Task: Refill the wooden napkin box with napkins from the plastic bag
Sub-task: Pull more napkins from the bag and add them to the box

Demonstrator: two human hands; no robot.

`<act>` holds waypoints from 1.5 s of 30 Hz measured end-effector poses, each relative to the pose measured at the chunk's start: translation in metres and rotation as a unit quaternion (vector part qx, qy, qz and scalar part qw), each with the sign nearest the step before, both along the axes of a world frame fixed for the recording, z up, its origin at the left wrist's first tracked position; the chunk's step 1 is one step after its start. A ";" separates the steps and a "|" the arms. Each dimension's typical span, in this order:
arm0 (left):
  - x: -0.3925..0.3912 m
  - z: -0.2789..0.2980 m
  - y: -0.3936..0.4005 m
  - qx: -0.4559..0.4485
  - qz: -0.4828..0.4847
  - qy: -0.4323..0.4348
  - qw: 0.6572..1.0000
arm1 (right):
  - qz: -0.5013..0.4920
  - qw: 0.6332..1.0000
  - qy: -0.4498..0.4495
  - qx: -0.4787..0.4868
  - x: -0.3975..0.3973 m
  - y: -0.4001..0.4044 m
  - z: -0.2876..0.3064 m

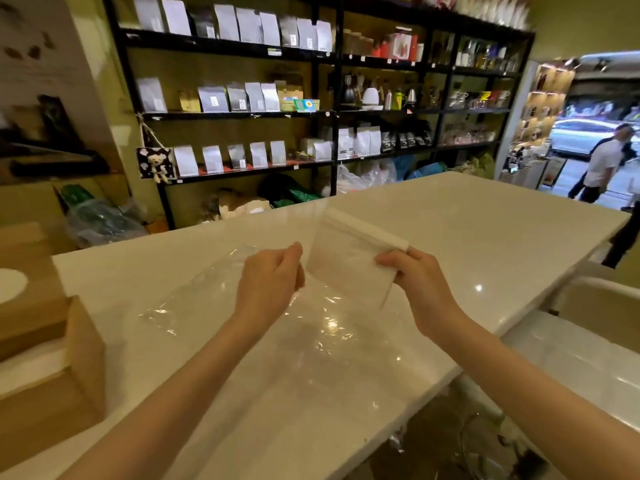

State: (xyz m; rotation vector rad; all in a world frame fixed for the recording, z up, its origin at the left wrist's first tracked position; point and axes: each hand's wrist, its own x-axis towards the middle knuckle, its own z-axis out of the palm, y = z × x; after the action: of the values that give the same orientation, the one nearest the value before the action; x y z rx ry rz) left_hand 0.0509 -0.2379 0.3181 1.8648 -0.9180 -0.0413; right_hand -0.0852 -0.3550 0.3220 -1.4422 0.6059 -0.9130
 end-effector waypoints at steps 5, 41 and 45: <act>0.011 0.031 0.038 0.060 -0.134 0.315 0.938 | 0.107 0.993 -0.021 -0.037 0.048 0.026 0.014; 0.112 0.048 0.291 -0.109 0.010 0.527 0.843 | 0.531 0.799 0.132 0.249 0.198 0.190 0.030; 0.111 0.038 0.291 -0.066 0.045 0.517 0.852 | 0.559 0.797 0.183 0.136 0.205 0.191 0.025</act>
State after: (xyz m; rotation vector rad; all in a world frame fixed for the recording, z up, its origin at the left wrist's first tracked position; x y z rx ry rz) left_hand 0.1622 0.0535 0.3565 1.4230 -0.0645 -0.8215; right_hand 0.1202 -0.1636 0.3467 -1.3880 0.0584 0.3913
